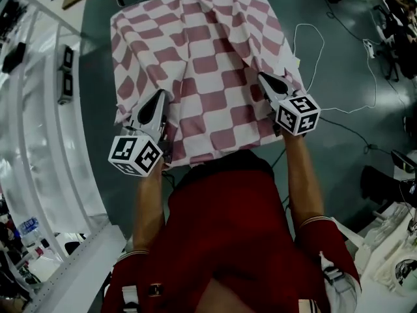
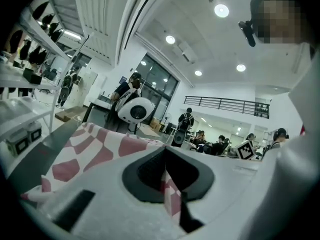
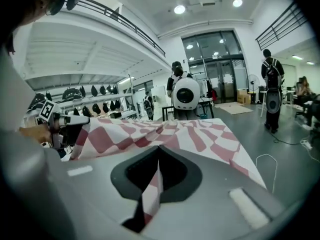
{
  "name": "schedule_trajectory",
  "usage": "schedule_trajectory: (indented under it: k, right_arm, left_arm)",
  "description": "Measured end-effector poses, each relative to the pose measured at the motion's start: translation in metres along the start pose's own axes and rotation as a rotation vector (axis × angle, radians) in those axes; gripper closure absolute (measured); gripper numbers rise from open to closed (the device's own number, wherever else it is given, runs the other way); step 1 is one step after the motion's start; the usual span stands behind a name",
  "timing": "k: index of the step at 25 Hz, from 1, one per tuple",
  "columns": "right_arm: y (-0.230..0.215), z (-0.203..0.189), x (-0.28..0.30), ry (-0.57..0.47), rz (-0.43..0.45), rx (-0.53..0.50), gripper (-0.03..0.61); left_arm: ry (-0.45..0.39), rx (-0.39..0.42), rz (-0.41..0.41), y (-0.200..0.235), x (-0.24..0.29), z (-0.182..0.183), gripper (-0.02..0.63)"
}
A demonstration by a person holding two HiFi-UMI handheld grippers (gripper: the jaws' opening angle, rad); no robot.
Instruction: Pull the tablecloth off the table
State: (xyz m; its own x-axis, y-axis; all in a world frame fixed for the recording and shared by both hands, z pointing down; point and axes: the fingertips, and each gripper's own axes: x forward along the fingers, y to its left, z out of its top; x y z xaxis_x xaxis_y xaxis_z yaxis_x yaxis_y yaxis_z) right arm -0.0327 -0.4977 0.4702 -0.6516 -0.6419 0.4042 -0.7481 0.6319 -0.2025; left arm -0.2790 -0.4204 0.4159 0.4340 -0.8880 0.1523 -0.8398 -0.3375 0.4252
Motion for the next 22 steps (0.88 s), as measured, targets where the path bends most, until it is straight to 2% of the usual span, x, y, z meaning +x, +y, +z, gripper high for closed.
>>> schedule_trajectory:
  k: [3, 5, 8, 12, 16, 22]
  right_arm:
    - [0.001, 0.013, -0.01, -0.047, -0.041, 0.016, 0.565]
    - [0.009, 0.028, -0.012, -0.096, -0.021, 0.022, 0.565]
    - [0.03, 0.05, -0.014, -0.147, 0.038, -0.012, 0.565]
    - [0.051, 0.054, -0.027, -0.189, 0.131, -0.02, 0.563]
    - [0.063, 0.043, -0.06, -0.24, 0.251, -0.002, 0.565]
    - [0.056, 0.037, -0.123, -0.305, 0.365, 0.013, 0.564]
  left_arm:
    - [-0.013, 0.006, -0.045, -0.015, -0.008, 0.003, 0.604]
    - [-0.036, 0.011, -0.06, -0.022, -0.018, 0.01, 0.604]
    - [-0.078, 0.02, -0.067, -0.03, -0.032, 0.02, 0.604]
    - [-0.113, 0.04, -0.082, -0.056, -0.046, 0.025, 0.606]
    - [-0.143, 0.07, -0.048, -0.093, -0.061, 0.027, 0.604]
    - [-0.19, 0.088, 0.023, -0.153, -0.078, 0.025, 0.604]
